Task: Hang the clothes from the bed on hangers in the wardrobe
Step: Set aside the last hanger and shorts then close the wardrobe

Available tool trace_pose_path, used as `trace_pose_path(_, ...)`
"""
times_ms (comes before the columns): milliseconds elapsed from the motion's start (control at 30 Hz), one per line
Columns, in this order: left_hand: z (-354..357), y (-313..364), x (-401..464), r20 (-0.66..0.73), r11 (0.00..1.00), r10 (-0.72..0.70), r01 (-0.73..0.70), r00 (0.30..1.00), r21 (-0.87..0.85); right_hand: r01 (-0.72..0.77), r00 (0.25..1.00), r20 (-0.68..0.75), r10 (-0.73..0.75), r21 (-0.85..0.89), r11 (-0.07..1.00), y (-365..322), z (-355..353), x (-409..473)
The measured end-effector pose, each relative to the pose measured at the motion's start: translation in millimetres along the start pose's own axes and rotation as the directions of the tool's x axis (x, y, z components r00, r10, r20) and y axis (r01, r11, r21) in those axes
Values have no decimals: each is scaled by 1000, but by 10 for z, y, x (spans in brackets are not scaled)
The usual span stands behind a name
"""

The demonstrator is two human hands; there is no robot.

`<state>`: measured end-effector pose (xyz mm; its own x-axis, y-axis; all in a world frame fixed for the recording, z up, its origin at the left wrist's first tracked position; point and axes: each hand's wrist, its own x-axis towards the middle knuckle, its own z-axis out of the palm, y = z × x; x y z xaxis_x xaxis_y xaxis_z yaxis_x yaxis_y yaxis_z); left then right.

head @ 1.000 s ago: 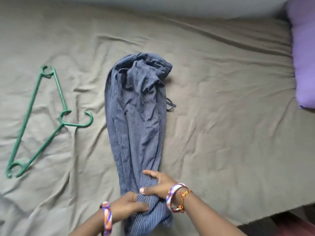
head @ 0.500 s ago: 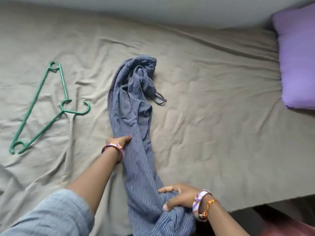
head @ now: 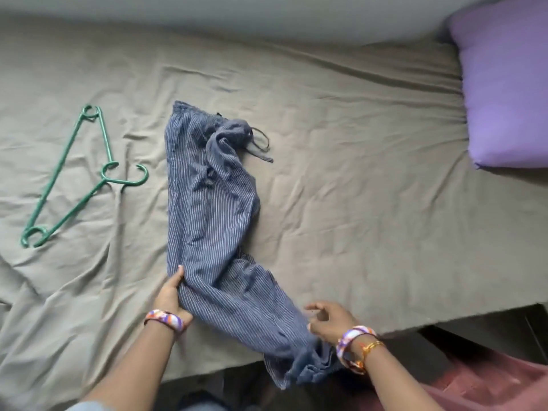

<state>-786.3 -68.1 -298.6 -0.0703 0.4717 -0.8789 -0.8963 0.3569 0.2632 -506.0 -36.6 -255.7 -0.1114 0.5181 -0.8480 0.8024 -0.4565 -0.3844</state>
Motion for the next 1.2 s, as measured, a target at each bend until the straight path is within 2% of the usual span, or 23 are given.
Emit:
trace_pose_path(67, -107, -16, 150, -141, 996, 23, -10, 990, 88, -30, 986, -164, 19, -64, 998, -107, 61, 79)
trace_pose_path(133, -199, 11, 293, -191, 971, 73, -26, 979, 238, 23, 967, -254, -31, -34, 999, -279, 112, 145)
trace_pose_path(200, -267, 63, 360, -208, 921, 103, -14, 973, 388, 85, 960, -269, -77, 16, 996, -480, 184, 233)
trace_pose_path(267, -194, 141, 265, -241, 895, 152, -30, 959, 445, 116, 968, -230, -99, 64, 991, -672, 274, 358)
trace_pose_path(367, -95, 236, 185, -151, 951, 95, -45, 984, 306, 128, 973, -213, -93, 159, 979, -933, 432, 665)
trace_pose_path(433, -33, 299, 144, -31, 970, 13, -5, 999, 243, 112, 982, -179, -56, 322, 940, -1107, 543, 877)
trace_pose_path(533, 70, 396, 72, 86, 940, -206, 173, 975, 293, 91, 991, -130, -29, 500, 861, -1309, 695, 1106)
trace_pose_path(600, 156, 464, 15, 175, 916, -292, 222, 940, 333, 87, 993, -116, -25, 565, 820, -1350, 745, 1166)
trace_pose_path(633, 202, 502, -12, 203, 908, -312, 229, 928, 351, 57, 996, -84, -7, 610, 790, -1376, 743, 1165)
trace_pose_path(700, 254, 572, -38, 293, 910, -334, 225, 896, 348, -72, 997, 73, 30, 686, 724, -1457, 681, 1007)
trace_pose_path(767, 301, 617, -86, 350, 903, -347, 209, 870, 376, -218, 959, 281, -30, 804, 554, -1484, 629, 820)
trace_pose_path(800, 301, 624, -102, 348, 900, -336, 190, 875, 392, -249, 940, 328, -95, 847, 469, -1470, 603, 744)
trace_pose_path(867, 318, 634, -157, 310, 908, -270, 133, 911, 398, -236, 930, 319, -183, 900, 367, -1432, 513, 569)
trace_pose_path(967, 340, 620, -265, 230, 949, -101, 25, 968, 314, -70, 970, 119, -214, 972, 223, -1341, 256, 306)
trace_pose_path(1033, 392, 618, -397, 221, 949, -25, -46, 975, 311, 53, 983, 1, -183, 956, 290, -1260, 30, 201)
trace_pose_path(1067, 446, 635, -489, 247, 932, -5, -85, 969, 353, 112, 982, -44, -183, 917, 382, -1254, -106, 109)
trace_pose_path(1133, 619, 716, -750, 330, 864, 30, -191, 943, 467, 287, 954, -177, -240, 764, 577, -1306, -454, -92)
trace_pose_path(1200, 857, 833, -1087, 459, 783, 69, -333, 886, 526, 456, 890, -294, -349, 546, 703, -1409, -834, -358)
